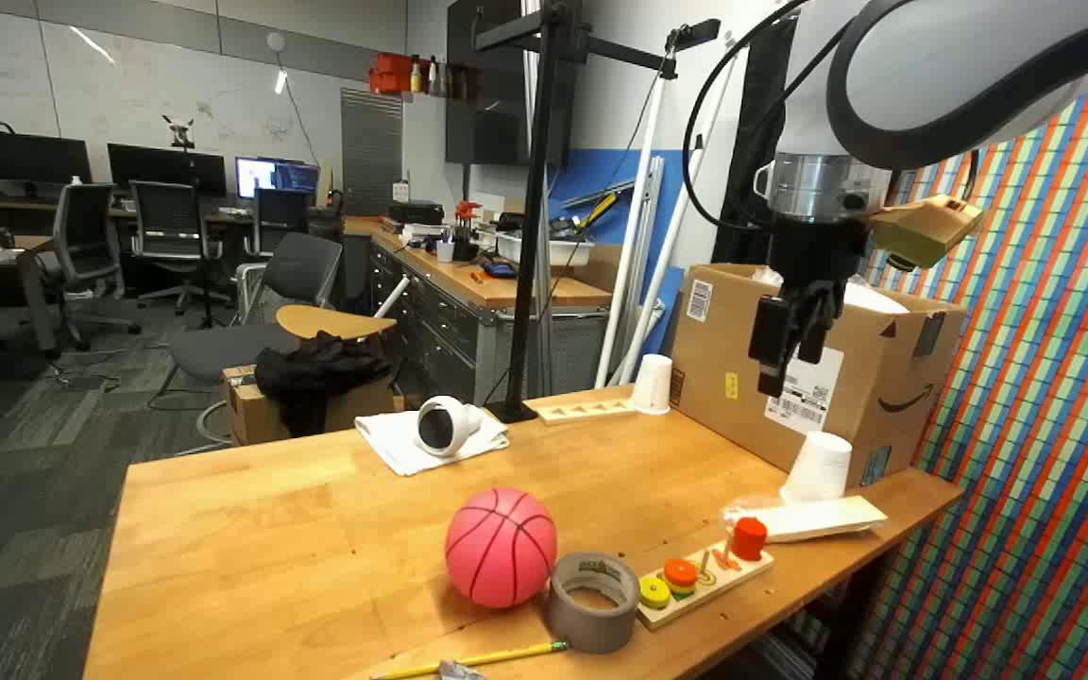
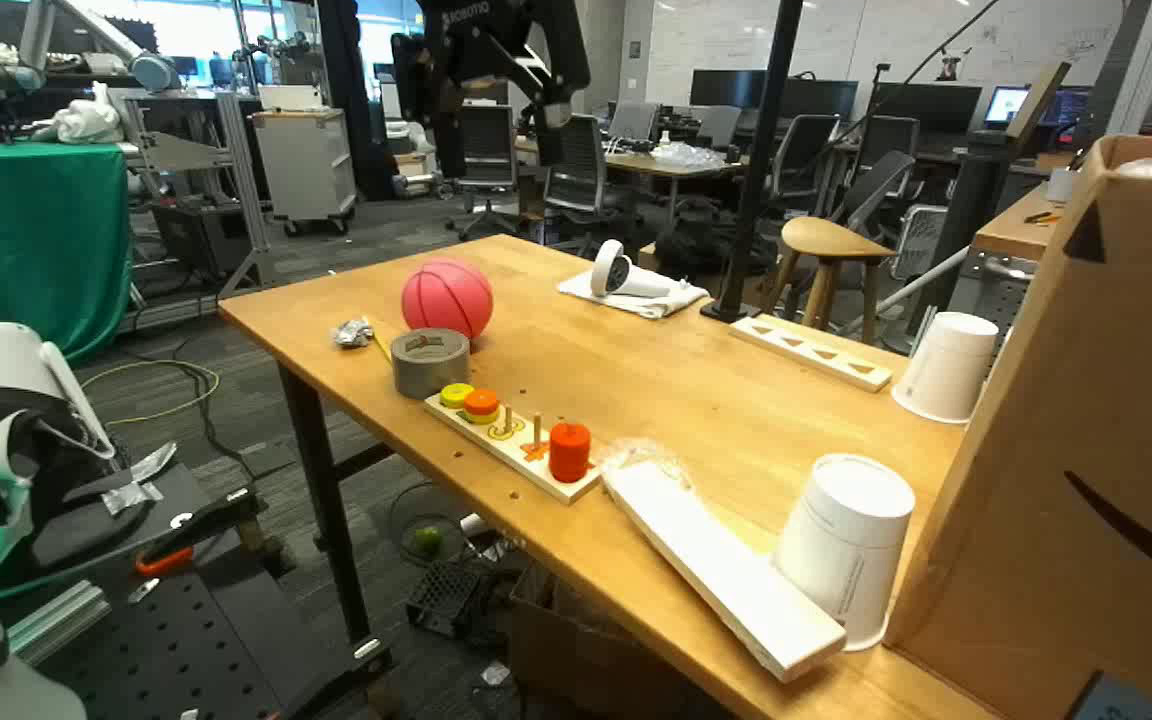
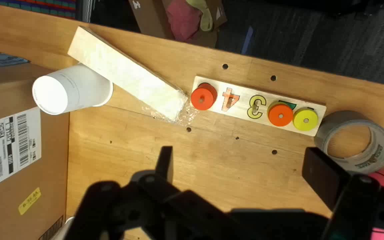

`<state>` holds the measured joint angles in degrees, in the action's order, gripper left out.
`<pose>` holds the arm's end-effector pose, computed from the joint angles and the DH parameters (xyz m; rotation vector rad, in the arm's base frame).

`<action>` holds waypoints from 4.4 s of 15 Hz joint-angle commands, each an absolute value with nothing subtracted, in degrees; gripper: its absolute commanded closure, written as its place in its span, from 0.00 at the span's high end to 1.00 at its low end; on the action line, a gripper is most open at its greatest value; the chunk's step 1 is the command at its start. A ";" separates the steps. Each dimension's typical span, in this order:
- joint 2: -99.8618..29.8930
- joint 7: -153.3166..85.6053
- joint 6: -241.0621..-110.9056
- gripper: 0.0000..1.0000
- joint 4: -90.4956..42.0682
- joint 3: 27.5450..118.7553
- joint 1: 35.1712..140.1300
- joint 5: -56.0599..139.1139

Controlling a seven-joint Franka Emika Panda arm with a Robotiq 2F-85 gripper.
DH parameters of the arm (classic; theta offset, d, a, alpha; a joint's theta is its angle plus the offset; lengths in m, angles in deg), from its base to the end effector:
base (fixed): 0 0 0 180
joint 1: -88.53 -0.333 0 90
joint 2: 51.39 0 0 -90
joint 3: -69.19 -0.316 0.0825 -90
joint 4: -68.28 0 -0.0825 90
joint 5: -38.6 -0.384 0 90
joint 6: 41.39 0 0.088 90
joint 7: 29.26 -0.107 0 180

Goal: Move the ball

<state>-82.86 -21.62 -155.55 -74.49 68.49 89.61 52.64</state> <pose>0.3869 -0.0173 0.4823 2.8884 0.3193 0.0478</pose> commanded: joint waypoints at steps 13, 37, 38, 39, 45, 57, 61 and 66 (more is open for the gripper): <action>-83.19 -22.07 -155.49 1.00 -73.65 68.43 88.70 52.60; -48.86 -7.03 -163.77 1.00 -53.56 56.62 71.39 17.42; -48.12 -6.70 -163.76 1.00 -53.32 56.29 71.58 17.37; -47.39 -6.77 -163.95 1.00 -52.87 55.98 71.70 17.55; -40.80 -7.12 -165.19 1.00 -50.12 54.50 72.10 19.23; -39.76 -9.67 -167.52 1.00 -49.27 60.17 81.03 24.41; -49.89 -9.78 -168.11 1.00 -52.46 64.17 84.68 34.45; -62.11 -9.01 -168.65 1.00 -58.14 66.16 86.12 45.56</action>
<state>-54.70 -8.30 -167.06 -52.28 66.04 86.46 41.66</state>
